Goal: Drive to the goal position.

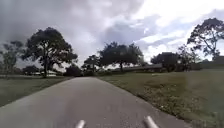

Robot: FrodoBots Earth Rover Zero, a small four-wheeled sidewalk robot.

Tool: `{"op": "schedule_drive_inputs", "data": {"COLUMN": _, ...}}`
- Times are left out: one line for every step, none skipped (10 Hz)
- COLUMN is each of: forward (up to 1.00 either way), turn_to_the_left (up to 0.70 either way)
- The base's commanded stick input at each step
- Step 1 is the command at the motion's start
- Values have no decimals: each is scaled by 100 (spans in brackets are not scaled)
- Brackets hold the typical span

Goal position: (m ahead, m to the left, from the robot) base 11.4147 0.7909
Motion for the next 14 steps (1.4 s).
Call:
{"op": "schedule_drive_inputs", "data": {"forward": 70, "turn_to_the_left": 0}}
{"op": "schedule_drive_inputs", "data": {"forward": 70, "turn_to_the_left": 0}}
{"op": "schedule_drive_inputs", "data": {"forward": 70, "turn_to_the_left": 0}}
{"op": "schedule_drive_inputs", "data": {"forward": 70, "turn_to_the_left": 0}}
{"op": "schedule_drive_inputs", "data": {"forward": 70, "turn_to_the_left": 0}}
{"op": "schedule_drive_inputs", "data": {"forward": 70, "turn_to_the_left": 0}}
{"op": "schedule_drive_inputs", "data": {"forward": 70, "turn_to_the_left": 0}}
{"op": "schedule_drive_inputs", "data": {"forward": 70, "turn_to_the_left": 0}}
{"op": "schedule_drive_inputs", "data": {"forward": 70, "turn_to_the_left": 4}}
{"op": "schedule_drive_inputs", "data": {"forward": 70, "turn_to_the_left": 14}}
{"op": "schedule_drive_inputs", "data": {"forward": 70, "turn_to_the_left": 24}}
{"op": "schedule_drive_inputs", "data": {"forward": 70, "turn_to_the_left": 29}}
{"op": "schedule_drive_inputs", "data": {"forward": 70, "turn_to_the_left": 30}}
{"op": "schedule_drive_inputs", "data": {"forward": 70, "turn_to_the_left": 32}}
